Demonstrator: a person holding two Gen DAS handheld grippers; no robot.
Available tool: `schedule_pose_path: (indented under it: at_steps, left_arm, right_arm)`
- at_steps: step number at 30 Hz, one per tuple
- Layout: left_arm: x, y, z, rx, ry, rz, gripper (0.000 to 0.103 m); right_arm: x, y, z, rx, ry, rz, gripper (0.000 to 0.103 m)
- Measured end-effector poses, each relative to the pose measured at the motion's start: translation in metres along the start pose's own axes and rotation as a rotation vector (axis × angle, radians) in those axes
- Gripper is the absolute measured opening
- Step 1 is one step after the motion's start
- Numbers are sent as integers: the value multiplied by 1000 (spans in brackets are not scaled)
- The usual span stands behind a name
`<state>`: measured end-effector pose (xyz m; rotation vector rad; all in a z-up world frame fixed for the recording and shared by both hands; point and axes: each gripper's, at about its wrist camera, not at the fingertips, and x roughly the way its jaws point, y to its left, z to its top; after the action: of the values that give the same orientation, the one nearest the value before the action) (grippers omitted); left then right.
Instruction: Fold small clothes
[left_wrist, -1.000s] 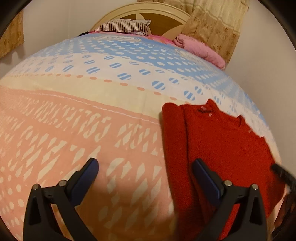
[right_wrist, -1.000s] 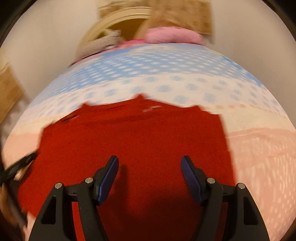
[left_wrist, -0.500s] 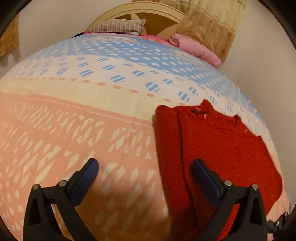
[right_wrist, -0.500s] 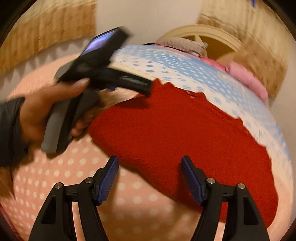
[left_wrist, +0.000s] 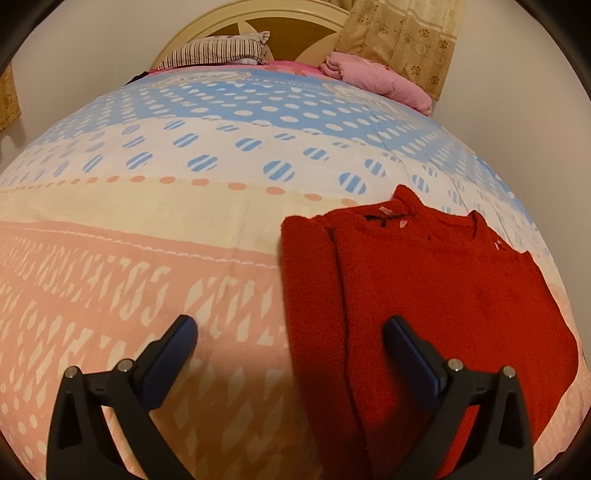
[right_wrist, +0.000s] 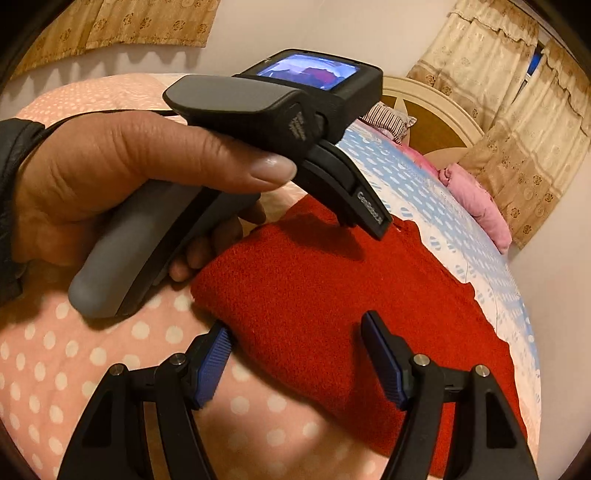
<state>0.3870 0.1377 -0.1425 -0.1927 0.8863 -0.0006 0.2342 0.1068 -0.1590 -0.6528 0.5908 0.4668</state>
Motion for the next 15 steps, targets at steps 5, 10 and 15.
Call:
schedule_pose_path:
  at_steps: [5, 10, 15]
  left_arm:
    - [1, -4, 0, 18, -7, -28, 100]
    - [-1, -1, 2, 6, -26, -90, 88]
    - [-3, 6, 3, -27, -39, -164, 60]
  right_arm:
    - [3, 0, 2, 12, 1, -4, 70]
    - [3, 4, 2, 16, -5, -8, 70]
    - [-1, 10, 0, -4, -13, -23, 66]
